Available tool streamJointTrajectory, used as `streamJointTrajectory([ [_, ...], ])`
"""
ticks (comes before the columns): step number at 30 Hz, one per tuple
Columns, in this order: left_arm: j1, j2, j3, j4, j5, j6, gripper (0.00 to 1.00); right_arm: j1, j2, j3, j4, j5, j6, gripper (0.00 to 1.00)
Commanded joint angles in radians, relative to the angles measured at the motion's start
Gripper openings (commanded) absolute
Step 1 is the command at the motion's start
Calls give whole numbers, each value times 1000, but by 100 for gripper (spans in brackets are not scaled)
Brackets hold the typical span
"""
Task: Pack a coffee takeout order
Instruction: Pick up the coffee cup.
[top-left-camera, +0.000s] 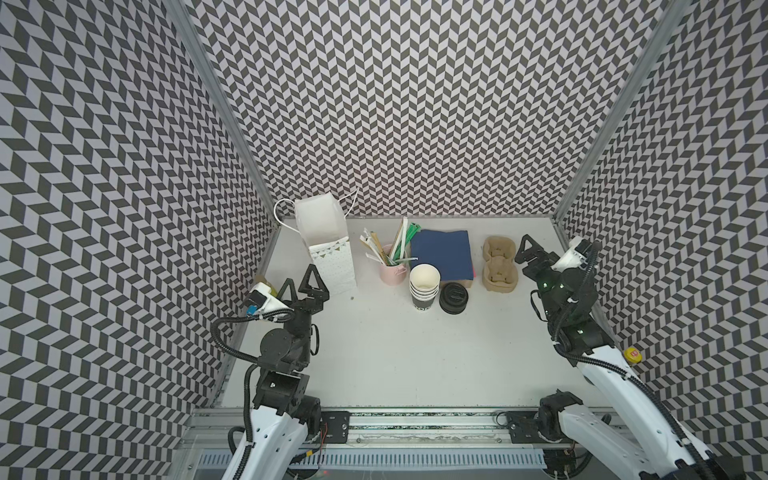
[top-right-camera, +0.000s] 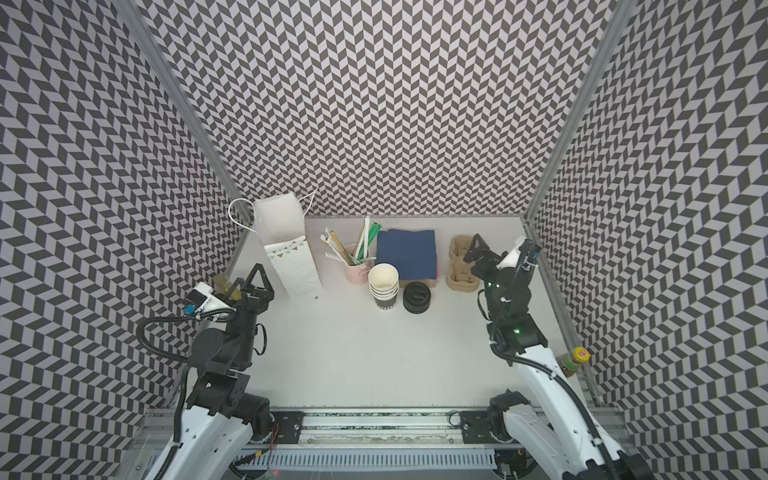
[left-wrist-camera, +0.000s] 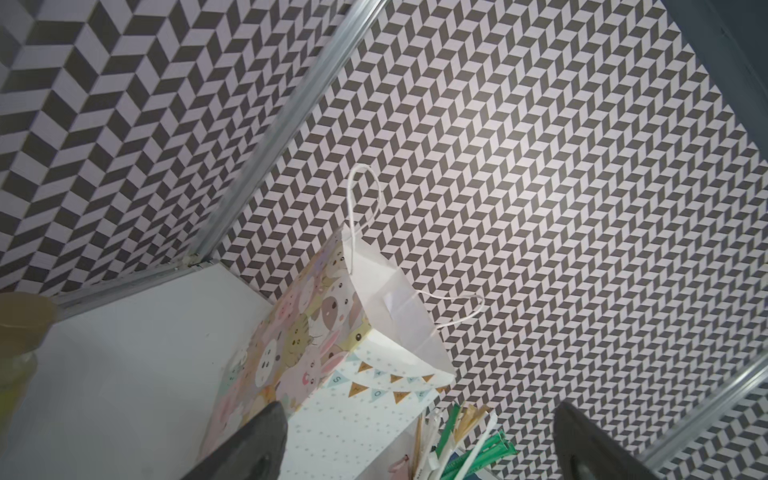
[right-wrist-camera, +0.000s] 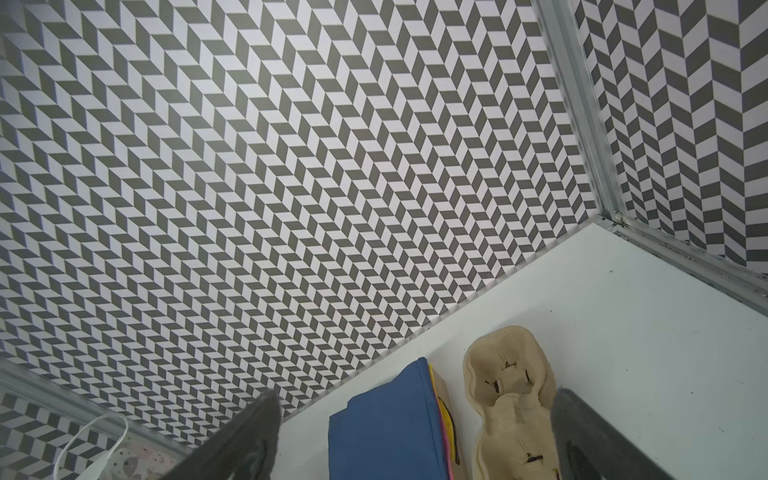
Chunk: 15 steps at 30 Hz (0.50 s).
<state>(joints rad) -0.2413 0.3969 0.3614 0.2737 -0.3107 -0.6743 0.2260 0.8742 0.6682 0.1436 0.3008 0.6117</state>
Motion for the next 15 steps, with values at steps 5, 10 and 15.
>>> streamJointTrajectory([
  [5, -46, 41, 206, -232, 161, 135, 100, 9, 49, 91, -236, -142, -18, 99],
  [10, -47, 232, 378, -417, 261, 208, 100, 26, 53, 110, -313, -142, -46, 99],
  [15, -53, 365, 491, -472, 340, 242, 100, 58, 50, 104, -335, -114, -53, 99],
])
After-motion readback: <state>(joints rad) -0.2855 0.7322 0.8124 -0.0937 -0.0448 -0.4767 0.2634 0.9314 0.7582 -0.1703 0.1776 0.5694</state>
